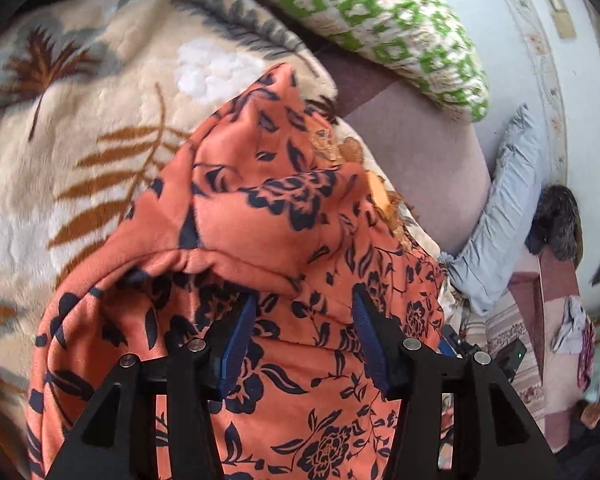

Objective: Fold small clothes

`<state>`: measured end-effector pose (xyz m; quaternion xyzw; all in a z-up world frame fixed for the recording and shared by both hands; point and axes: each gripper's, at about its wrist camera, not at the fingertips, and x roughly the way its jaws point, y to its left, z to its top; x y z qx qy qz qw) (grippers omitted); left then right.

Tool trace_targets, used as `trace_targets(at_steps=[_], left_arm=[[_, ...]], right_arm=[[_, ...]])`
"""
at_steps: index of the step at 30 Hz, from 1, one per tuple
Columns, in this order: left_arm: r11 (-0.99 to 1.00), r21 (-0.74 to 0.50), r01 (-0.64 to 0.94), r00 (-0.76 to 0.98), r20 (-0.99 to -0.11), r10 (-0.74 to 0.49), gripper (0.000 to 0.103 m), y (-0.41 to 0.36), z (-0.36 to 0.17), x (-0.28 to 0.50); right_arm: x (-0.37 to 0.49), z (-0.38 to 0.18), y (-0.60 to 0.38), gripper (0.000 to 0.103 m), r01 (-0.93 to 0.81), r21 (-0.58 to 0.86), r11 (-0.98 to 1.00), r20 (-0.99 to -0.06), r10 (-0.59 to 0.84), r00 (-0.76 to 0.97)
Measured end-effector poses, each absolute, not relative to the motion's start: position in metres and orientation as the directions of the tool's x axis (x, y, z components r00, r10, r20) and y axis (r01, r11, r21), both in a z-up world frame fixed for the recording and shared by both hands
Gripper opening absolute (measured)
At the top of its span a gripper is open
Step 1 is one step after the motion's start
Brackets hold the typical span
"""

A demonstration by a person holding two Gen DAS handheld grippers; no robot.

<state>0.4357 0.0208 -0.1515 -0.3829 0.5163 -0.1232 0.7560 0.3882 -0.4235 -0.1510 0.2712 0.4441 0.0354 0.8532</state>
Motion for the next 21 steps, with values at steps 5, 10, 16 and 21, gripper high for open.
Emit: trace_targets(at_steps=[5, 10, 16, 21], left_arm=[[0.556, -0.759, -0.338, 0.475, -0.648, -0.596, 0.030, 0.045, -0.173, 0.462], [0.632, -0.712, -0.306, 0.554, -0.673, -0.489, 0.019, 0.061, -0.156, 0.464], [0.630, -0.704, -0.327, 0.503, -0.695, -0.515, 0.014, 0.062, -0.195, 0.442], [0.638, -0.704, -0.313, 0.495, -0.694, -0.523, 0.014, 0.061, -0.186, 0.439]], right_arm=[[0.404, -0.142, -0.398, 0.008, 0.094, 0.382, 0.919, -0.758, 0.253, 0.601], [0.395, -0.083, -0.412, 0.008, 0.001, 0.503, 0.864, -0.559, 0.324, 0.763], [0.407, -0.162, -0.420, 0.008, 0.157, 0.423, 0.892, -0.755, 0.251, 0.606], [0.400, -0.154, -0.412, 0.016, 0.207, 0.355, 0.912, -0.770, 0.159, 0.618]])
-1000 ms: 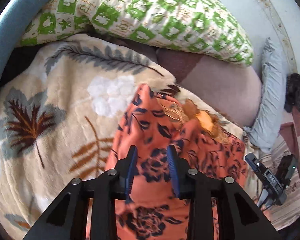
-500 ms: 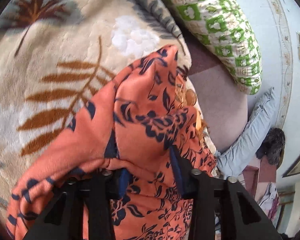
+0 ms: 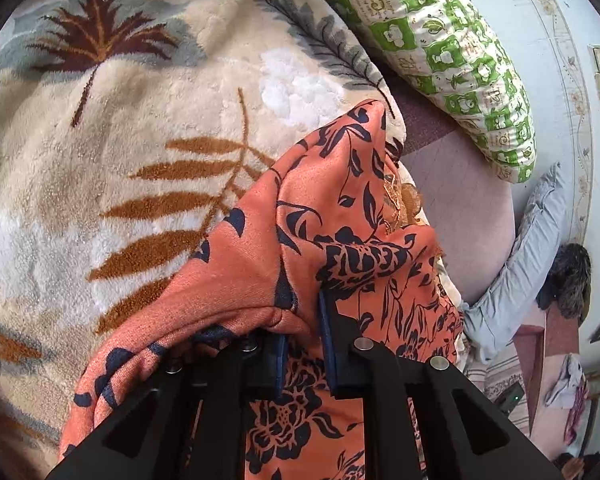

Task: Fold small clothes
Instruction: 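Hold the folded side with the left gripper while the right gripper grasps the collar edge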

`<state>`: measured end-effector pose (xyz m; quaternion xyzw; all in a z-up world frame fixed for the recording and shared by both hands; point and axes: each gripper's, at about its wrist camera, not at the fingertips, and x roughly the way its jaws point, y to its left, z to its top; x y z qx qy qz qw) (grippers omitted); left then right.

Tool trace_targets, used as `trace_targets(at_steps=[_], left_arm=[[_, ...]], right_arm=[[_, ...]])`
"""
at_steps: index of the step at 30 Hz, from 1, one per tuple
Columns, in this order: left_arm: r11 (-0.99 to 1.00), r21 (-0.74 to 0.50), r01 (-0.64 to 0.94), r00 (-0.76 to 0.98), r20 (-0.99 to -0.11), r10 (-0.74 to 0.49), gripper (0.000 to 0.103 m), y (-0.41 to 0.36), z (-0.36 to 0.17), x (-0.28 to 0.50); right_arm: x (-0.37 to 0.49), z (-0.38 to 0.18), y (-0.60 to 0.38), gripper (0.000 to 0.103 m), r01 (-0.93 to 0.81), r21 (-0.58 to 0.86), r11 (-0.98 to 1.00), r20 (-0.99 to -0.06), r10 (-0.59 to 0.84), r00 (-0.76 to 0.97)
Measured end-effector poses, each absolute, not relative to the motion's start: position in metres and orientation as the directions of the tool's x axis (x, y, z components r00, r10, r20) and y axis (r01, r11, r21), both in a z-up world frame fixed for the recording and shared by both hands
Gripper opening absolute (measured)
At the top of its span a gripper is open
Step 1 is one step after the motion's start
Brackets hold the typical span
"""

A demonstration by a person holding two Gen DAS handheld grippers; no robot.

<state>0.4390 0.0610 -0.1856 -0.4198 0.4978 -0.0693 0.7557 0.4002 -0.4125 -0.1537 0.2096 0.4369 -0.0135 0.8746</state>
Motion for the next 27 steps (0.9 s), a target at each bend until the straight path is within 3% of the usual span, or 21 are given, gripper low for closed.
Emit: trace_targets(at_steps=[3, 5, 7, 11, 17, 22, 23, 24, 25, 27], left_arm=[[0.616, -0.724, -0.310, 0.513, -0.673, -0.533, 0.026, 0.062, -0.177, 0.436], [0.614, -0.728, -0.305, 0.518, -0.668, -0.535, 0.032, 0.061, -0.176, 0.436], [0.624, -0.723, -0.295, 0.521, -0.670, -0.529, 0.034, 0.057, -0.175, 0.435], [0.633, -0.720, -0.285, 0.521, -0.671, -0.528, 0.038, 0.052, -0.174, 0.436], [0.672, -0.707, -0.220, 0.498, -0.674, -0.546, 0.038, 0.049, -0.171, 0.439], [0.683, -0.708, -0.178, 0.504, -0.662, -0.555, 0.039, 0.051, -0.171, 0.435], [0.686, -0.706, -0.177, 0.503, -0.664, -0.553, 0.039, 0.051, -0.171, 0.435], [0.687, -0.706, -0.174, 0.504, -0.663, -0.554, 0.039, 0.052, -0.171, 0.435], [0.688, -0.705, -0.171, 0.505, -0.662, -0.553, 0.039, 0.052, -0.171, 0.435], [0.692, -0.703, -0.165, 0.509, -0.662, -0.551, 0.039, 0.052, -0.170, 0.435]], right_arm=[[0.398, -0.110, -0.393, 0.020, 0.127, 0.356, 0.926, -0.681, 0.164, 0.714], [0.415, -0.087, -0.363, 0.031, -0.005, 0.399, 0.917, -0.645, 0.284, 0.710], [0.441, -0.073, -0.314, 0.040, -0.171, 0.442, 0.881, -0.632, 0.441, 0.638], [0.486, -0.074, -0.191, 0.040, -0.413, 0.475, 0.777, -0.653, 0.626, 0.426], [0.518, -0.112, -0.072, 0.039, -0.539, 0.361, 0.761, -0.764, 0.573, 0.298], [0.524, -0.130, -0.040, 0.047, -0.624, 0.273, 0.732, -0.812, 0.523, 0.259], [0.524, -0.130, -0.036, 0.045, -0.640, 0.241, 0.730, -0.819, 0.507, 0.270], [0.521, -0.129, -0.035, 0.036, -0.657, 0.218, 0.722, -0.820, 0.500, 0.277], [0.519, -0.129, -0.033, 0.007, -0.679, 0.206, 0.704, -0.823, 0.501, 0.269], [0.513, -0.125, -0.029, 0.001, -0.711, 0.157, 0.685, -0.834, 0.478, 0.276]])
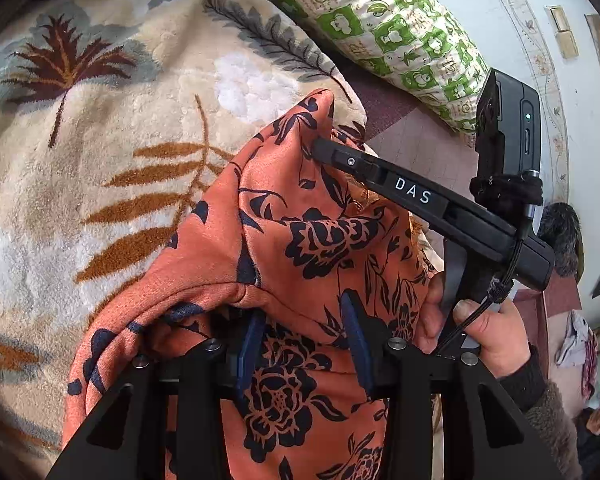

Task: Fold small clothes
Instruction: 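Hold the folded side with the left gripper while the right gripper grasps the collar edge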

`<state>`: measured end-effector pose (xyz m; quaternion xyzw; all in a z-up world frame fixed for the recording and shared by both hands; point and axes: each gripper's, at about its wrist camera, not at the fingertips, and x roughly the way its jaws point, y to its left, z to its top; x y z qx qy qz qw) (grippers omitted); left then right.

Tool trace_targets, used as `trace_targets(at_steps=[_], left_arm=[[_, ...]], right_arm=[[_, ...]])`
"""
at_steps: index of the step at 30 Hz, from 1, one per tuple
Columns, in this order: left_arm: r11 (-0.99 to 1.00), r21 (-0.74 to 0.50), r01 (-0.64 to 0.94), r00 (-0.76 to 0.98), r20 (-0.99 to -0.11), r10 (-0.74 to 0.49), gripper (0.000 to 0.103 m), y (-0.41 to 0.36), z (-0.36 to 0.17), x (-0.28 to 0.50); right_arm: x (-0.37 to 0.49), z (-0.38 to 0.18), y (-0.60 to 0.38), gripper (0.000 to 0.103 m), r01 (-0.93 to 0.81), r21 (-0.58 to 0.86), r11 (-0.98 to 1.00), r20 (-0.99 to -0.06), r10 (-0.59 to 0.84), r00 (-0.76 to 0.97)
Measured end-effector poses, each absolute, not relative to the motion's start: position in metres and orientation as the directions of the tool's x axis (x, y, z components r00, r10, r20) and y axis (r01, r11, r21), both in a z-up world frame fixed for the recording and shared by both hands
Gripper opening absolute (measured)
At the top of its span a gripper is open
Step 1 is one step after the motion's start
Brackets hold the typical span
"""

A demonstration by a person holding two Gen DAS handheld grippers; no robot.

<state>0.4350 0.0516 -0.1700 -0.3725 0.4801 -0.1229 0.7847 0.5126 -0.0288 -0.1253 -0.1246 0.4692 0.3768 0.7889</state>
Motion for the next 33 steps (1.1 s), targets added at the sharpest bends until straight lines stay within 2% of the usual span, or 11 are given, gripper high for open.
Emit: trace_targets(at_steps=[3, 7, 9, 14, 16, 17, 19, 23, 29, 32, 33], left_arm=[[0.689, -0.706, -0.163, 0.510, -0.658, -0.554, 0.039, 0.051, -0.170, 0.434], [0.701, -0.696, -0.152, 0.509, -0.664, -0.549, 0.040, 0.049, -0.168, 0.433], [0.705, -0.694, -0.147, 0.510, -0.664, -0.547, 0.042, 0.048, -0.167, 0.433], [0.710, -0.688, -0.151, 0.507, -0.670, -0.542, 0.043, 0.044, -0.168, 0.437], [0.710, -0.687, -0.150, 0.517, -0.667, -0.536, 0.040, 0.044, -0.165, 0.439], [0.717, -0.682, -0.145, 0.530, -0.665, -0.526, 0.034, 0.043, -0.161, 0.439], [0.731, -0.668, -0.139, 0.557, -0.663, -0.500, 0.024, 0.044, -0.153, 0.437], [0.750, -0.639, -0.173, 0.555, -0.692, -0.461, 0.023, 0.040, -0.155, 0.441], [0.757, -0.617, -0.217, 0.525, -0.727, -0.442, 0.021, 0.035, -0.166, 0.444], [0.767, -0.608, -0.203, 0.510, -0.735, -0.448, 0.022, 0.037, -0.158, 0.435], [0.760, -0.617, -0.206, 0.504, -0.732, -0.458, 0.022, 0.038, -0.155, 0.433]], right_arm=[[0.518, -0.119, -0.035, 0.008, -0.697, 0.184, 0.693, -0.830, 0.490, 0.268], [0.531, -0.114, -0.047, 0.047, -0.641, 0.225, 0.733, -0.808, 0.508, 0.298], [0.535, -0.118, -0.047, 0.054, -0.633, 0.208, 0.746, -0.818, 0.487, 0.305], [0.533, -0.137, -0.033, 0.052, -0.672, 0.164, 0.722, -0.844, 0.455, 0.283], [0.530, -0.134, -0.030, 0.004, -0.699, 0.161, 0.697, -0.842, 0.467, 0.271], [0.524, -0.126, -0.026, 0.002, -0.719, 0.113, 0.686, -0.832, 0.460, 0.308], [0.515, -0.098, -0.025, 0.002, -0.757, 0.100, 0.645, -0.777, 0.526, 0.345], [0.528, -0.063, -0.019, 0.002, -0.745, 0.126, 0.654, -0.715, 0.581, 0.388], [0.538, -0.127, 0.005, 0.009, -0.608, 0.110, 0.787, -0.801, 0.432, 0.414], [0.525, -0.120, -0.023, 0.009, -0.553, 0.176, 0.814, -0.752, 0.474, 0.458], [0.520, -0.111, -0.042, 0.014, -0.530, 0.214, 0.821, -0.727, 0.496, 0.475]])
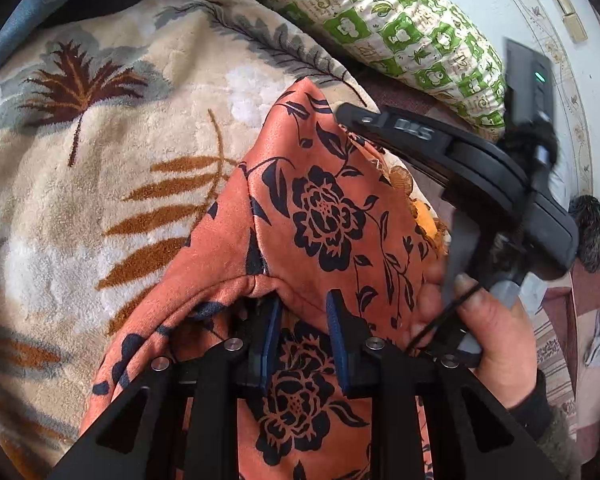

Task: Fold small clothes
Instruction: 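Hold the folded side with the left gripper while the right gripper grasps the collar edge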

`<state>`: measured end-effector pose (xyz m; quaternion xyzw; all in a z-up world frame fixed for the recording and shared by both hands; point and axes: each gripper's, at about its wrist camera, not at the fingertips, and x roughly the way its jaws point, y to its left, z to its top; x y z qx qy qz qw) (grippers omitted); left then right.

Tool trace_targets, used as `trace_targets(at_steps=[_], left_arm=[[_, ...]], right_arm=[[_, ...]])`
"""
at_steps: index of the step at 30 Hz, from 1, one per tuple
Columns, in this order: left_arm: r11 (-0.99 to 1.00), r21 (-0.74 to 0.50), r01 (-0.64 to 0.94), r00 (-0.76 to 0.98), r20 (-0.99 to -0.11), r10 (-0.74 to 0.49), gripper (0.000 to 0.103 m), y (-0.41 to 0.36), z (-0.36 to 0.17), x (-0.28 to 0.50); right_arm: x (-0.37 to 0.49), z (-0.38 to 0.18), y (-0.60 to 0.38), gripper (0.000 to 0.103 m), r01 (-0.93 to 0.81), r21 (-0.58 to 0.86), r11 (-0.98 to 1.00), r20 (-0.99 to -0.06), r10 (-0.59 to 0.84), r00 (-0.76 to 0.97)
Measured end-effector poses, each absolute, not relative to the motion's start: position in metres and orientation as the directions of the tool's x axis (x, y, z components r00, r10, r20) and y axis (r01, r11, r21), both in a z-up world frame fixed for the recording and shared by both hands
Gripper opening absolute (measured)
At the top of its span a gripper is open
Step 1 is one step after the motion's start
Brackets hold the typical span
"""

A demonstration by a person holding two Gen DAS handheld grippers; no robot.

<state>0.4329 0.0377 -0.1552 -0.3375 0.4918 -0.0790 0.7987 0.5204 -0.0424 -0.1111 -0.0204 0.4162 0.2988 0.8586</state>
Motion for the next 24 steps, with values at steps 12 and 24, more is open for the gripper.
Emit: trace_targets(at_steps=[12, 24], left_arm=[[0.838, -0.535, -0.111, 0.539, -0.740, -0.402, 0.044, 0.007, -0.118, 0.430], [0.884, -0.450, -0.124, 0.364, -0.850, -0.381, 0.044, 0.029, -0.096, 0.392]], right_arm=[[0.419, -0.130, -0.381, 0.040, 0.020, 0.459, 0.888, -0.718, 0.357, 0.598], [0.311, -0.113, -0.423, 0.044, 0.097, 0.541, 0.835, -0.703, 0.387, 0.597]])
